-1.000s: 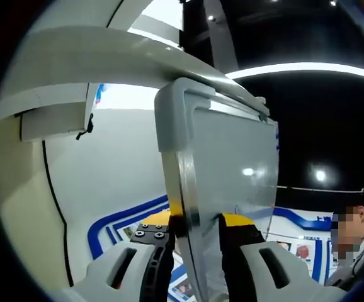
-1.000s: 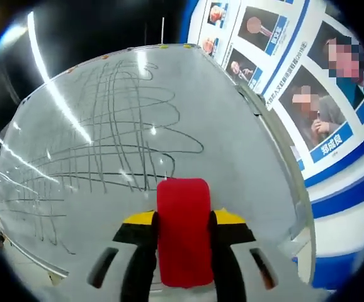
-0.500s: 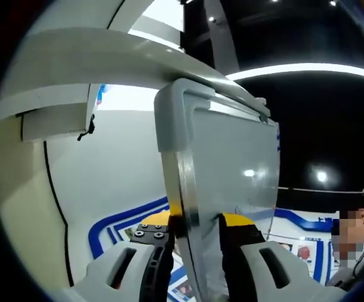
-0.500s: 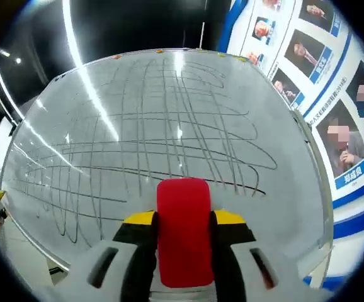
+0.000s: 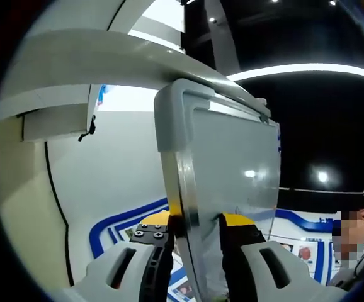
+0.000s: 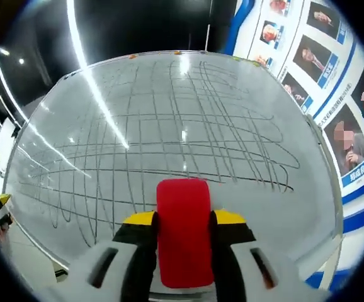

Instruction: Wipe the writing off the whiteboard with the eraser

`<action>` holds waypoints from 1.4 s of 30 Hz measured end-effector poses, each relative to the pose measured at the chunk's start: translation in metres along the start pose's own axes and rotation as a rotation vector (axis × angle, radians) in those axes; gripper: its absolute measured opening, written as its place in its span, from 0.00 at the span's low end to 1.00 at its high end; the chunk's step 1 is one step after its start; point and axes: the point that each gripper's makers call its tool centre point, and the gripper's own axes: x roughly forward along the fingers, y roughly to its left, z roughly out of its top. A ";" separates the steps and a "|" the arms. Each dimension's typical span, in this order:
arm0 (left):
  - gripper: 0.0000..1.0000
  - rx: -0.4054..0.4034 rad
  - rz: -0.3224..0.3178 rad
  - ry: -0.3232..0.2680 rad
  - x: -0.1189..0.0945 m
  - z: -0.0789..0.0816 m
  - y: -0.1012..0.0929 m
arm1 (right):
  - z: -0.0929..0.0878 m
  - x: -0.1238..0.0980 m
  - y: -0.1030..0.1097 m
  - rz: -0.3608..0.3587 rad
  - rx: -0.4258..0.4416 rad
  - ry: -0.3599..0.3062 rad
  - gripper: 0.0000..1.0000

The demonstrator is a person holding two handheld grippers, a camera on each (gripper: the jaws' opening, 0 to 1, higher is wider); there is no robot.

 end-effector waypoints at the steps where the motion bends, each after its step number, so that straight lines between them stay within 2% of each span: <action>1: 0.31 -0.001 0.000 0.001 0.000 0.001 0.001 | 0.000 0.000 0.000 -0.009 0.005 -0.001 0.28; 4: 0.31 0.000 0.002 -0.004 0.000 0.004 0.004 | 0.000 0.001 0.002 -0.025 0.035 0.000 0.28; 9: 0.31 0.000 0.001 -0.004 0.000 0.002 0.002 | -0.001 0.001 0.005 -0.023 0.042 0.001 0.28; 13: 0.31 0.000 0.001 -0.006 0.000 0.001 0.001 | -0.002 0.000 0.019 0.022 0.020 0.005 0.28; 16: 0.32 -0.001 0.002 -0.009 0.000 0.000 0.000 | -0.003 0.000 0.026 0.027 0.004 0.003 0.28; 19: 0.32 -0.002 0.006 -0.010 0.000 0.002 0.001 | -0.002 0.001 0.028 0.031 0.016 0.001 0.28; 29: 0.32 -0.004 0.013 0.003 0.000 0.002 0.003 | -0.003 0.002 0.024 0.098 -0.052 0.015 0.28; 35: 0.32 -0.003 0.020 0.008 0.000 0.002 0.003 | -0.002 0.003 0.016 0.120 -0.070 0.016 0.28; 42: 0.32 0.000 0.027 0.014 0.000 0.004 0.007 | 0.000 0.007 -0.028 0.092 -0.046 0.004 0.28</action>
